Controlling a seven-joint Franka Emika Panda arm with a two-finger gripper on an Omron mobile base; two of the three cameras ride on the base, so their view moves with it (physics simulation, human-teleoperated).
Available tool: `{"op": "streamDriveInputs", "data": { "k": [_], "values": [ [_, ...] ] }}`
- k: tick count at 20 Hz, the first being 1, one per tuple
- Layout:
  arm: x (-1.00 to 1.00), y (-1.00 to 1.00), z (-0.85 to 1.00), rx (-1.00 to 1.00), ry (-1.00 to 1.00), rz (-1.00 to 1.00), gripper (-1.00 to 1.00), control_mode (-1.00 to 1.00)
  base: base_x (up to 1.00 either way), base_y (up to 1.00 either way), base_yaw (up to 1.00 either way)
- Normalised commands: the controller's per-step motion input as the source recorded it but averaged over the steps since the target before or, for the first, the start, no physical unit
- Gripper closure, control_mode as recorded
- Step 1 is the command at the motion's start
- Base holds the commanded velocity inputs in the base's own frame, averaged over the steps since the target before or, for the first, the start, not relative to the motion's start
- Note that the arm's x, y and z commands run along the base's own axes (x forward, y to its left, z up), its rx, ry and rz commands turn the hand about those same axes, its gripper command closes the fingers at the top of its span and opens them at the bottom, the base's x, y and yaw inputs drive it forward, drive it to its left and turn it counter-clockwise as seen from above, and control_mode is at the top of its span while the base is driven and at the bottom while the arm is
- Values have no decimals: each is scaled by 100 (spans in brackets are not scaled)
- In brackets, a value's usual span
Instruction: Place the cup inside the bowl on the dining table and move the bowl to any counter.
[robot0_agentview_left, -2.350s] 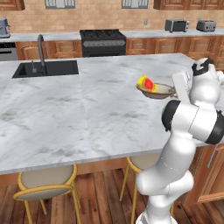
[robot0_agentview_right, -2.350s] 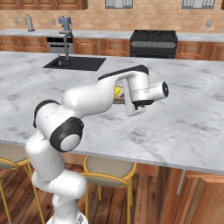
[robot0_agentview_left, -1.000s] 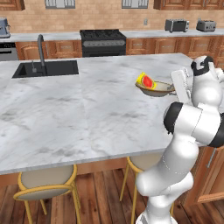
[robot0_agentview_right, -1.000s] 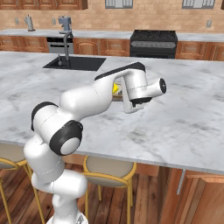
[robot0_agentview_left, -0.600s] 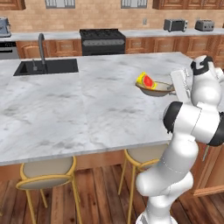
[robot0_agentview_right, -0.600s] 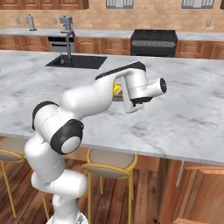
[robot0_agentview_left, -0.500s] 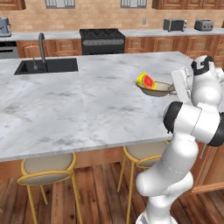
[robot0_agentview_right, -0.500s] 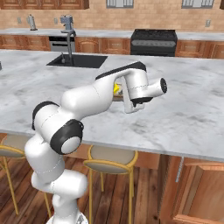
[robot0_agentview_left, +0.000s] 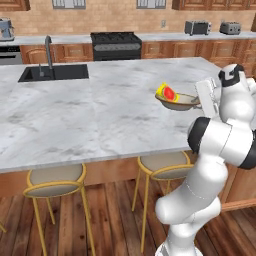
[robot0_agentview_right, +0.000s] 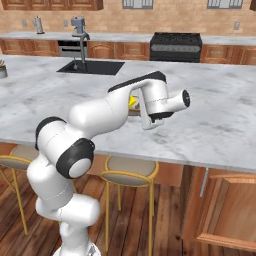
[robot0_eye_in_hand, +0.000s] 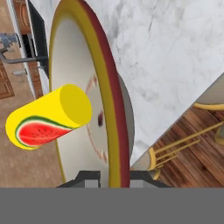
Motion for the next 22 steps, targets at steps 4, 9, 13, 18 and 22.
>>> {"op": "streamDriveInputs", "data": {
  "k": [4, 9, 13, 18, 22],
  "values": [
    [0, 0, 0, 0, 0, 0, 100, 100, -8, -22, 0],
    [0, 0, 0, 0, 0, 0, 100, 100, -11, -35, 0],
    [0, 0, 0, 0, 0, 0, 100, 100, -16, -39, 1],
    [0, 0, 0, 0, 0, 0, 100, 100, -16, -37, 4],
    [0, 0, 0, 0, 0, 0, 100, 100, -2, -38, 5]
  ]
}}
